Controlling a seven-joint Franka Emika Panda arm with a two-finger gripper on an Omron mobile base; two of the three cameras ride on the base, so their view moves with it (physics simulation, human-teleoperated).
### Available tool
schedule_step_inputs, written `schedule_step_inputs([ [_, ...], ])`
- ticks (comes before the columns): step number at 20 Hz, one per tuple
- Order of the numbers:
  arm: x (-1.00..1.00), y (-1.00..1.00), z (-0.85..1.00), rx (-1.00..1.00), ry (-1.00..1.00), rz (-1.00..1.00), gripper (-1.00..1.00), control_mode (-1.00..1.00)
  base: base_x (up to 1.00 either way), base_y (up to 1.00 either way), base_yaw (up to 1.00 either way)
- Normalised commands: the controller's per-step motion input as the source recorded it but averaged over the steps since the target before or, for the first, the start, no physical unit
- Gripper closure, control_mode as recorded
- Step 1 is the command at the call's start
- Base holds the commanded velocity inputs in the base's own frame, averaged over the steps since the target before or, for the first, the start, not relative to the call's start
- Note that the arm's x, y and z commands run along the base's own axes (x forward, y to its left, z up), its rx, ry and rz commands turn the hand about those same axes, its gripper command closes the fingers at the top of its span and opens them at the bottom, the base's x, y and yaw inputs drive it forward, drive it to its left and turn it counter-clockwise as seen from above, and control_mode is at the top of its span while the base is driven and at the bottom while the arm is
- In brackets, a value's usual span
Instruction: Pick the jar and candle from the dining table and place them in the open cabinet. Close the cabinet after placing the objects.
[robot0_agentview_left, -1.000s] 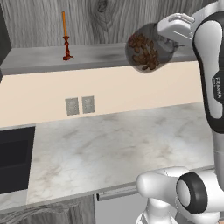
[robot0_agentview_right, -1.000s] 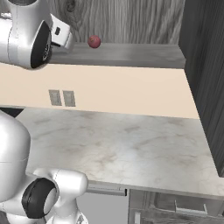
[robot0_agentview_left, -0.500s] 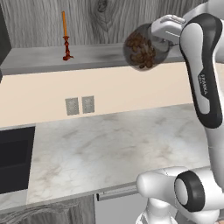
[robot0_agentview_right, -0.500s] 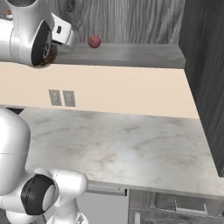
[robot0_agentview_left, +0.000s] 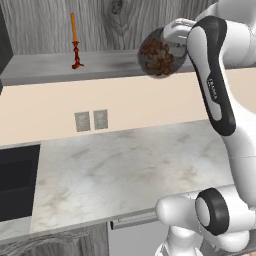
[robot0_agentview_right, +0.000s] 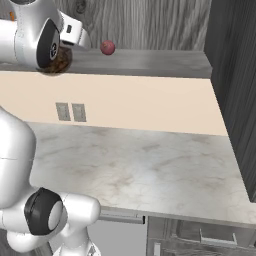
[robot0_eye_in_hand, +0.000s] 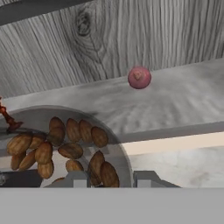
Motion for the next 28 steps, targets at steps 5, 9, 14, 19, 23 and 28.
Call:
schedule_step_inputs([
  [5,0.24,0.08,0.0,-0.04,-0.01,-0.02,1.0,-1.0,0.0,0.0,0.0],
  [9,0.06,0.03,-0.01,-0.07,0.0,-0.01,1.0,-1.0,0.0,0.0,0.0],
  [14,0.48,0.21,-0.06,-0.03,-0.02,0.0,1.0,-1.0,0.0,0.0,0.0],
  [19,0.57,0.24,0.0,0.0,-0.01,0.0,1.0,-1.0,0.0,0.0,0.0],
  [23,0.56,0.19,0.0,-0.01,0.0,0.0,1.0,-1.0,0.0,0.0,0.0],
  [28,0.5,0.08,0.0,-0.03,0.0,0.0,1.0,-1.0,0.0,0.0,0.0],
])
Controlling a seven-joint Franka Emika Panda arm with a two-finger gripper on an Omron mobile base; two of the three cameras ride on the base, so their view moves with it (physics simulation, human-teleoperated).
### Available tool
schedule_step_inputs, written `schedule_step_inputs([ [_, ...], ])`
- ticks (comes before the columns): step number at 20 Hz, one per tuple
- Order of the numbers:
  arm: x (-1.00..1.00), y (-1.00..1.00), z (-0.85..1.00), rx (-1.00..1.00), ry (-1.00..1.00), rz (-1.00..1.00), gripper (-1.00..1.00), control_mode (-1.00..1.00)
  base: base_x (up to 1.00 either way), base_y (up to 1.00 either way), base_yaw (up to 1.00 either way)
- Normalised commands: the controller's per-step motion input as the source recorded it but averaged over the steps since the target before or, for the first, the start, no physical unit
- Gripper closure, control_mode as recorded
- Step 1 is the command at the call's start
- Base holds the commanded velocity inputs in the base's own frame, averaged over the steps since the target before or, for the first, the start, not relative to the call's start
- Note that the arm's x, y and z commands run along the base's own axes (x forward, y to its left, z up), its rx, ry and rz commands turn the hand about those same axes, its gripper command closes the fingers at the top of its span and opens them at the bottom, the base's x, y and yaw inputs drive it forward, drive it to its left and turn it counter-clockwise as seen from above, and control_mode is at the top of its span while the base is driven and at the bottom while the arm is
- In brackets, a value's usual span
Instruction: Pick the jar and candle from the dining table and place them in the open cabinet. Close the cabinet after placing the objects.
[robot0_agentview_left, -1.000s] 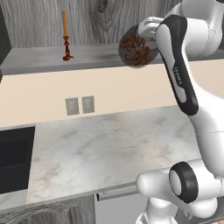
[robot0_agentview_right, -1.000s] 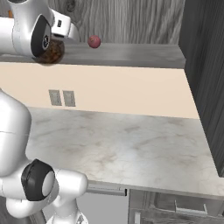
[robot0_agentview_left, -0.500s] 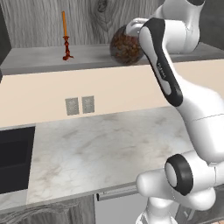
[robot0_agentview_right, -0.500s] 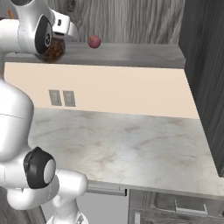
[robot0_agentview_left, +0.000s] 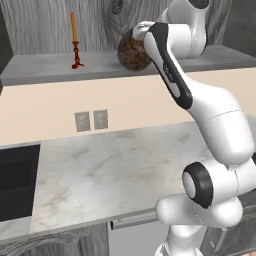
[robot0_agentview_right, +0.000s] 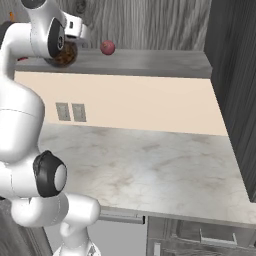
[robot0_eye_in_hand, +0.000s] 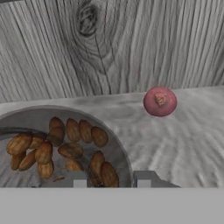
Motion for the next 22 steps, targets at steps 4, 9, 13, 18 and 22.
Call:
schedule_step_inputs([
  [4,0.63,0.04,0.0,-0.03,0.0,0.0,1.0,-1.0,0.0,0.0,0.0],
  [9,0.53,0.0,0.0,-0.03,0.0,0.0,1.0,-1.0,0.0,0.0,0.0],
  [13,0.37,0.0,-0.01,-0.04,0.0,0.0,1.0,-1.0,0.0,0.0,0.0],
  [18,0.16,0.0,-0.03,-0.06,0.03,0.0,1.0,-1.0,0.0,0.0,0.0],
  [22,0.13,0.0,-0.08,-0.03,0.12,0.0,1.0,-1.0,0.0,0.0,0.0],
])
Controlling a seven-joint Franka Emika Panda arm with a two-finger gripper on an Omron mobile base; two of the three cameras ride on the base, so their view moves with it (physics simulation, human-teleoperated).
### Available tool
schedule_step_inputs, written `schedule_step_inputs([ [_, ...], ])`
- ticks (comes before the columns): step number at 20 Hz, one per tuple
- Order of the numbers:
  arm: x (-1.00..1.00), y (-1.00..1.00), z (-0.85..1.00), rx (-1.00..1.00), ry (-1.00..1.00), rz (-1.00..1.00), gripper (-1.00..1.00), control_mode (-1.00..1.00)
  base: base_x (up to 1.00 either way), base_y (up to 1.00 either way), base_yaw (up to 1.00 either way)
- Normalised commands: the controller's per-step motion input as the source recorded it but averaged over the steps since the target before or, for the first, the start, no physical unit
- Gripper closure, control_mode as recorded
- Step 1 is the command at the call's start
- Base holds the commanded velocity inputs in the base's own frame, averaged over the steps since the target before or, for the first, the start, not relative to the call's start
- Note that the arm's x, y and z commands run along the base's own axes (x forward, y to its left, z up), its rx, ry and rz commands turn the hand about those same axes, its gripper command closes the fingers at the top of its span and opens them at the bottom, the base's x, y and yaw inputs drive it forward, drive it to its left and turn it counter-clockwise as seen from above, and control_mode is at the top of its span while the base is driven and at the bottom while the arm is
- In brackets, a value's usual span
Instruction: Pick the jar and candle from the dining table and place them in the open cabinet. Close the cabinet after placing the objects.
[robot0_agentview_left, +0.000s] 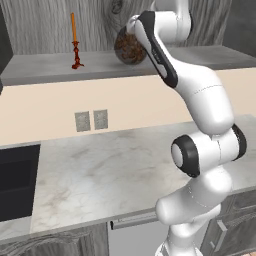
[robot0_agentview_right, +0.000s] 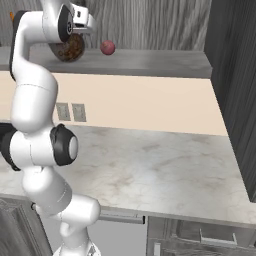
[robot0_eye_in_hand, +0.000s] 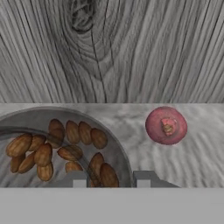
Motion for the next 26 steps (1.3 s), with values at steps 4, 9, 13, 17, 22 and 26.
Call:
schedule_step_inputs([
  [4,0.1,0.0,-0.27,-0.02,0.01,0.0,1.0,-1.0,0.0,0.0,0.0],
  [9,0.03,0.0,-0.25,-0.01,0.0,0.0,1.0,-1.0,0.0,0.0,0.0],
  [13,0.0,0.0,-0.2,-0.01,0.0,0.0,1.0,-1.0,0.0,0.0,0.0],
  [17,0.0,0.0,-0.23,-0.02,0.0,0.0,1.0,-1.0,0.0,0.0,0.0],
  [22,0.02,0.0,-0.18,-0.05,0.06,0.0,1.0,-1.0,0.0,0.0,0.0],
  [26,0.0,0.0,0.0,0.0,0.0,0.0,1.0,-1.0,0.0,0.0,0.0],
])
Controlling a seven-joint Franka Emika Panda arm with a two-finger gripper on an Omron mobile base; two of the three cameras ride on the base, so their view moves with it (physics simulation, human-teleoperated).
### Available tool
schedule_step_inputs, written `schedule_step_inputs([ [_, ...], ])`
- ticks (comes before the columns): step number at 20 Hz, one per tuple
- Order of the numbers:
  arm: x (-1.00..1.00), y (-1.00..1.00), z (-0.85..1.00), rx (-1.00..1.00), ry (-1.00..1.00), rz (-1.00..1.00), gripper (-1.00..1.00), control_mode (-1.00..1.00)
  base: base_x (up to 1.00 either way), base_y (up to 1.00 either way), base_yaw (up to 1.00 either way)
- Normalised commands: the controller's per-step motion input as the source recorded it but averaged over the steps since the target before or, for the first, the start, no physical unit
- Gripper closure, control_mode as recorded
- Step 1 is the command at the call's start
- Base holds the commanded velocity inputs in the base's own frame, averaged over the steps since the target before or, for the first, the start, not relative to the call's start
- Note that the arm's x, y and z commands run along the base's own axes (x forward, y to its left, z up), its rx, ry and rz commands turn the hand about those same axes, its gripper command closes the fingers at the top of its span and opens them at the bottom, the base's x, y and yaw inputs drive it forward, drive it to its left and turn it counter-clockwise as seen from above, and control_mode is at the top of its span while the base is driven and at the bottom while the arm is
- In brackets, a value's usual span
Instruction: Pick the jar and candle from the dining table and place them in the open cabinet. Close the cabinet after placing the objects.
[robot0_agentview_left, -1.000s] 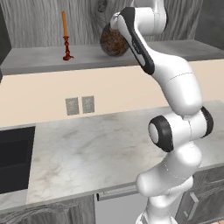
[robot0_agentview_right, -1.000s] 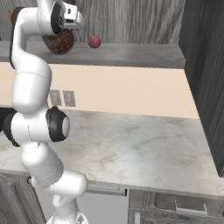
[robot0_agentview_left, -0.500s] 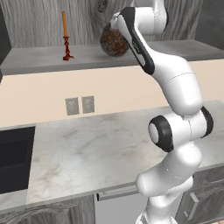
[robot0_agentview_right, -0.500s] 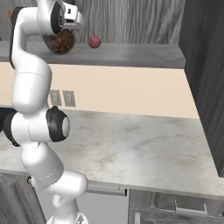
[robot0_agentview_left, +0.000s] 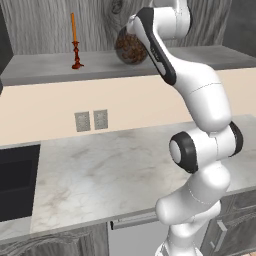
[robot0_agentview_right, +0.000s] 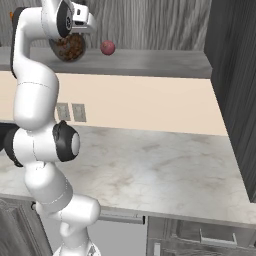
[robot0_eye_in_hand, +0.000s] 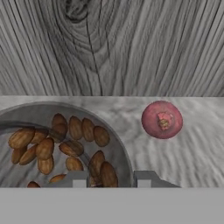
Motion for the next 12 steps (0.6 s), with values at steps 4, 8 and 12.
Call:
schedule_step_inputs([
  [4,0.0,0.0,0.0,0.0,0.0,0.0,-1.0,-1.0,0.0,0.0,0.0],
  [8,0.0,0.0,0.0,0.0,0.0,0.0,-1.0,-1.0,0.0,0.0,0.0],
  [12,0.0,0.0,0.0,0.0,0.0,0.0,-1.0,-1.0,0.0,0.0,0.0],
])
